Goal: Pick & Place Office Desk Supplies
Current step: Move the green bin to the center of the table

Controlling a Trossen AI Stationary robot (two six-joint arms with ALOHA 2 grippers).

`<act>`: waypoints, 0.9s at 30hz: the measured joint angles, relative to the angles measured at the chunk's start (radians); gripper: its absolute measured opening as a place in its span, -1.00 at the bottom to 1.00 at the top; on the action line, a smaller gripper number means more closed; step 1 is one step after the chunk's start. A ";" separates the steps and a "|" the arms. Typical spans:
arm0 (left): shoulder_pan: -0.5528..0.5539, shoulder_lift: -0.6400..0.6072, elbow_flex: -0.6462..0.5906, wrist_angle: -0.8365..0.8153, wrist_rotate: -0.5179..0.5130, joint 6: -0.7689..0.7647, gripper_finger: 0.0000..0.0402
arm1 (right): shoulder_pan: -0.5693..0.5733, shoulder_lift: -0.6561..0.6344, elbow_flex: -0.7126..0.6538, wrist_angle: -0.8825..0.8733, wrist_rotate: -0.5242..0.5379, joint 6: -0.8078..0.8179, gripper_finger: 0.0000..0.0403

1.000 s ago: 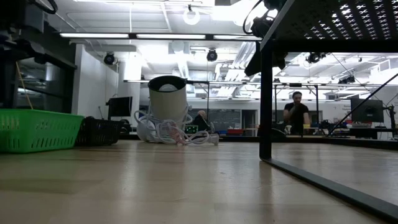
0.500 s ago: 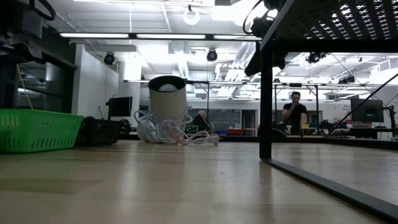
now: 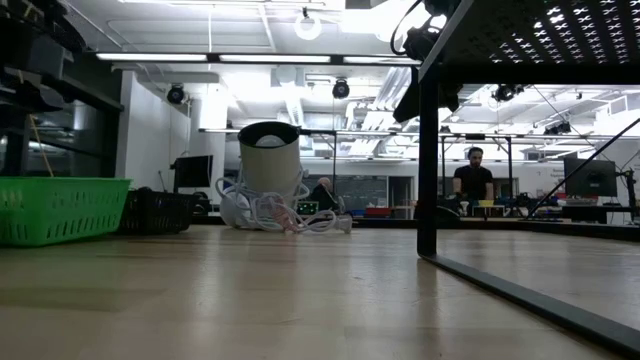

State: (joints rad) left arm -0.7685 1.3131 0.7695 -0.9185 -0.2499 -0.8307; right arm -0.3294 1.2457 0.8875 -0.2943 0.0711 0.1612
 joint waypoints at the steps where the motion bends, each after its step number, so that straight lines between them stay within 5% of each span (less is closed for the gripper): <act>1: 0.000 0.000 0.000 0.003 0.006 0.000 -0.54 | 0.000 0.000 0.000 0.000 0.000 0.000 -0.75; 27: 0.001 0.000 -0.073 0.067 0.039 -0.001 -0.54 | 0.000 0.000 0.000 0.000 0.000 0.000 -0.75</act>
State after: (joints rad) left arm -0.7677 1.3132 0.6964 -0.8520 -0.2111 -0.8314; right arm -0.3290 1.2457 0.8875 -0.2943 0.0711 0.1611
